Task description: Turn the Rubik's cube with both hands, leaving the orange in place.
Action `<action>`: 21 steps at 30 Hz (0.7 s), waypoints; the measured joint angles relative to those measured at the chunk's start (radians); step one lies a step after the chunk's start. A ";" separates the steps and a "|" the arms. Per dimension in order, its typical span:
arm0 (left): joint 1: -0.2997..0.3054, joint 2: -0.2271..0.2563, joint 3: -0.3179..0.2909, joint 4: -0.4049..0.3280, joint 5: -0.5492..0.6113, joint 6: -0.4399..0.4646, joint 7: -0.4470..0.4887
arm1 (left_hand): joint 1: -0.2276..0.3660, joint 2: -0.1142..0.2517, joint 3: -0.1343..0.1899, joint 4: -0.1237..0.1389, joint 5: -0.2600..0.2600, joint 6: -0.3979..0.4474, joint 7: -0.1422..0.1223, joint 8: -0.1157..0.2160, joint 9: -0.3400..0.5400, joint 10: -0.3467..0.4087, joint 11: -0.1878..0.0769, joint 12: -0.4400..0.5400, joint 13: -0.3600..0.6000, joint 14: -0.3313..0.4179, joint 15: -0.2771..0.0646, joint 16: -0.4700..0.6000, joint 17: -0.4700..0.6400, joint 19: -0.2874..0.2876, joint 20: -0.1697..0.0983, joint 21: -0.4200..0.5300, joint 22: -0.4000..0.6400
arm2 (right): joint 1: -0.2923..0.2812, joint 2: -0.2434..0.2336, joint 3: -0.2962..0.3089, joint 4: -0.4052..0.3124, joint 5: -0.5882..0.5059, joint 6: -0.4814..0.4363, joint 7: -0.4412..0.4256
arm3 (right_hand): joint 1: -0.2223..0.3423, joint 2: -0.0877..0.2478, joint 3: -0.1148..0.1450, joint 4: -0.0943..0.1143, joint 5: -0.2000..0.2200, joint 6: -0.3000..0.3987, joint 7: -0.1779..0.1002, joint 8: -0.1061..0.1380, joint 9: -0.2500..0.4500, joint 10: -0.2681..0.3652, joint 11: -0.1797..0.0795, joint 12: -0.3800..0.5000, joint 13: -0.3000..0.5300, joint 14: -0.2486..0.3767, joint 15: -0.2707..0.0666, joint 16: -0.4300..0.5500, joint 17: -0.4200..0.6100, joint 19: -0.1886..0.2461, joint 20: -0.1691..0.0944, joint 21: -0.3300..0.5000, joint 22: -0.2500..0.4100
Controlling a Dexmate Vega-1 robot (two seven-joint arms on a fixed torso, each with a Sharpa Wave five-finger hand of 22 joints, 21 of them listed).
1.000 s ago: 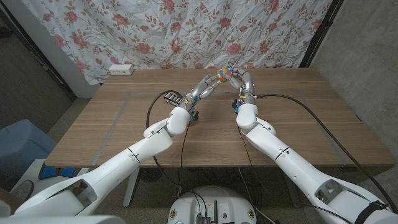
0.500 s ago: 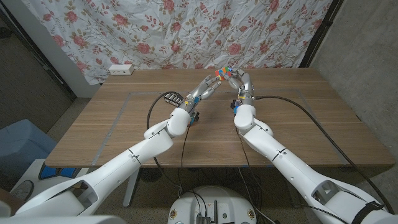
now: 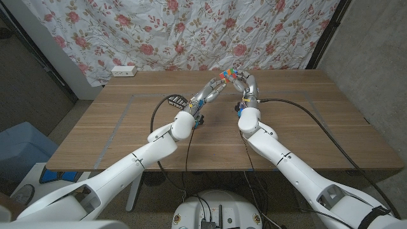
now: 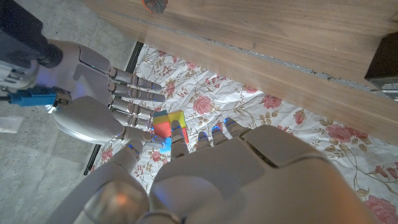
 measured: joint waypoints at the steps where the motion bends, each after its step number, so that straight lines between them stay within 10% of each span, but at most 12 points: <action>1: 0.000 0.000 0.000 0.000 0.000 0.000 0.000 | 0.000 0.000 0.000 0.000 0.000 0.000 0.000 0.000 -0.001 0.000 0.000 0.000 0.000 0.000 0.000 0.000 0.000 0.000 0.000 0.000 0.000 | 0.000 0.000 0.000 0.001 0.000 0.000 0.000 | 0.000 0.000 0.000 0.000 0.000 0.000 0.000 0.000 0.000 0.000 0.000 0.000 0.000 0.000 0.000 0.000 0.000 0.000 0.000 0.000 0.000; 21: 0.018 0.009 -0.005 -0.033 -0.001 0.020 0.005 | 0.000 0.000 0.000 0.000 0.000 0.000 0.000 -0.001 -0.006 0.000 0.000 0.000 0.000 0.000 0.000 0.000 0.000 0.000 0.000 0.000 0.000 | 0.002 -0.004 0.008 0.003 0.005 -0.003 -0.002 | 0.000 0.000 -0.001 -0.001 0.000 0.000 0.000 -0.002 0.001 0.000 0.000 -0.004 0.001 0.000 0.000 0.000 0.000 0.000 0.000 0.000 0.000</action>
